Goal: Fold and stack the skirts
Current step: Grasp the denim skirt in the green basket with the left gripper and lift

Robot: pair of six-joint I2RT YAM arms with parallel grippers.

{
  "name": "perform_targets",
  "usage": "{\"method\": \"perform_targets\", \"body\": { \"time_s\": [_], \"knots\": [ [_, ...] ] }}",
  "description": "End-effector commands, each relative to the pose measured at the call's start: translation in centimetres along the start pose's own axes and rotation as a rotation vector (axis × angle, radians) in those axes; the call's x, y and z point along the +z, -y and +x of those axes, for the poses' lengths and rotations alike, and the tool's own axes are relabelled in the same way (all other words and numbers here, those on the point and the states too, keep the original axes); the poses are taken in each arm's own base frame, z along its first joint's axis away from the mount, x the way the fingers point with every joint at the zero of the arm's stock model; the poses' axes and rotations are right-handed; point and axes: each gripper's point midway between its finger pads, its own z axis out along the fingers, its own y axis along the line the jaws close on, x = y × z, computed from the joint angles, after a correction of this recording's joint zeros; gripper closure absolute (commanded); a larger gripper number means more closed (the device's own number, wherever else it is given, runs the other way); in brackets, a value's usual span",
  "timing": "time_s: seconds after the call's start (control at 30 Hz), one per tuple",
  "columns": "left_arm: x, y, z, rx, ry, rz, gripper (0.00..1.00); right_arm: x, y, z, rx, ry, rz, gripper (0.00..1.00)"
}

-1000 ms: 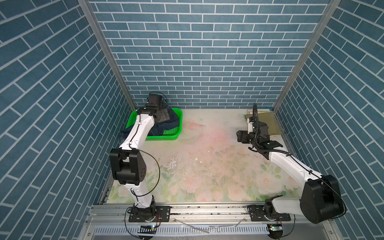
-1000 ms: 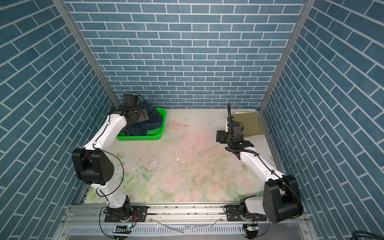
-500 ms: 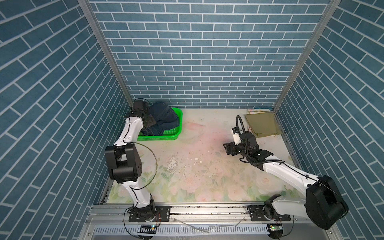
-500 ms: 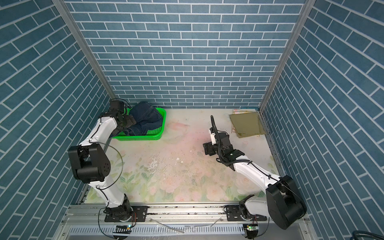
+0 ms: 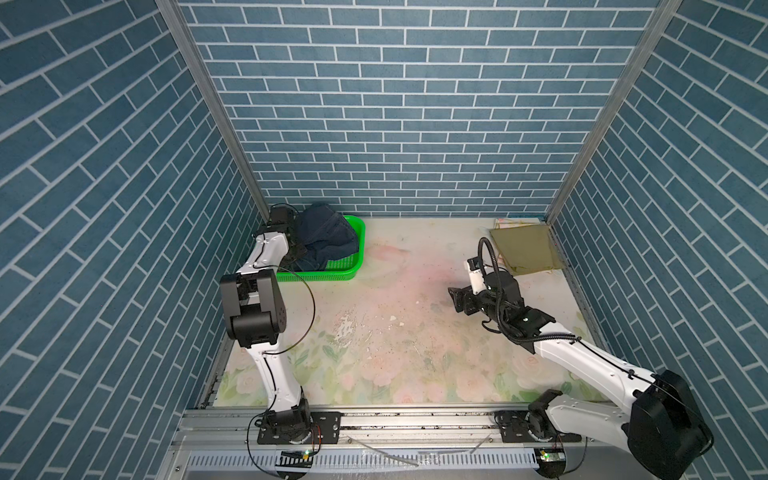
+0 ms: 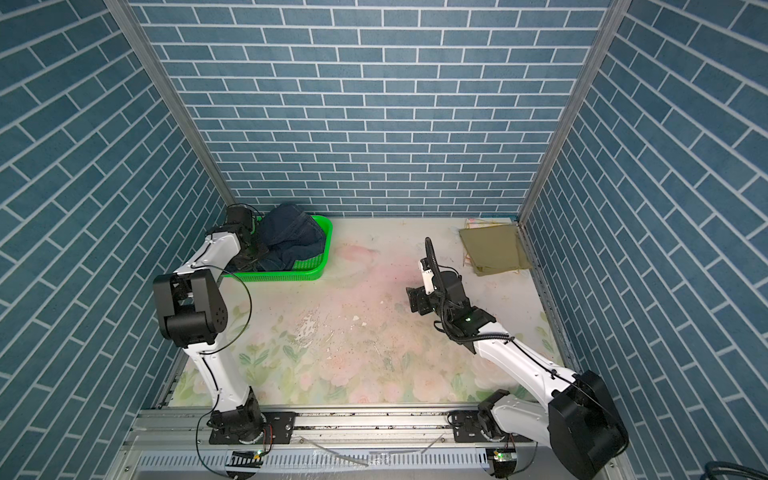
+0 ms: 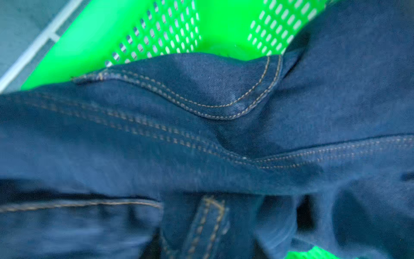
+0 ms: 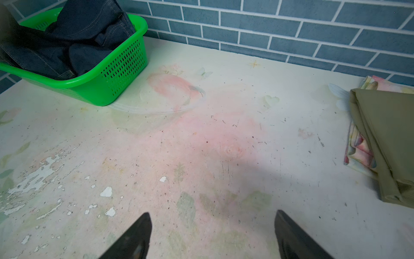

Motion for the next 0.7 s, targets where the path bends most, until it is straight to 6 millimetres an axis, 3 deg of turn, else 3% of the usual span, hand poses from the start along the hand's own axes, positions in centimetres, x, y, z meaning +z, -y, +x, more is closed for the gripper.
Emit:
{"method": "perform_targets", "body": {
  "time_s": [0.0, 0.07, 0.33, 0.5, 0.67],
  "knots": [
    [-2.0, 0.5, -2.2, -0.009, 0.068, 0.045, 0.89, -0.4, 0.6, -0.3, -0.024, 0.033, 0.031, 0.15],
    [-3.6, 0.7, -3.1, -0.003, 0.104, 0.064, 1.00, -0.4, 0.8, -0.3, -0.024, 0.033, 0.043, 0.15],
    [-11.8, 3.5, -7.1, -0.002, 0.279, 0.270, 1.00, -0.2, 1.3, -0.1, -0.012, 0.034, 0.073, 0.15],
    [-18.8, 8.7, -8.6, 0.059, 0.394, 0.507, 1.00, 0.1, 2.6, 0.2, 0.021, 0.050, 0.147, 0.15],
    [-27.2, 14.4, -7.9, 0.191, 0.490, 0.706, 1.00, -0.1, 3.5, 0.2, 0.055, 0.053, 0.189, 0.15]
  ]
}}
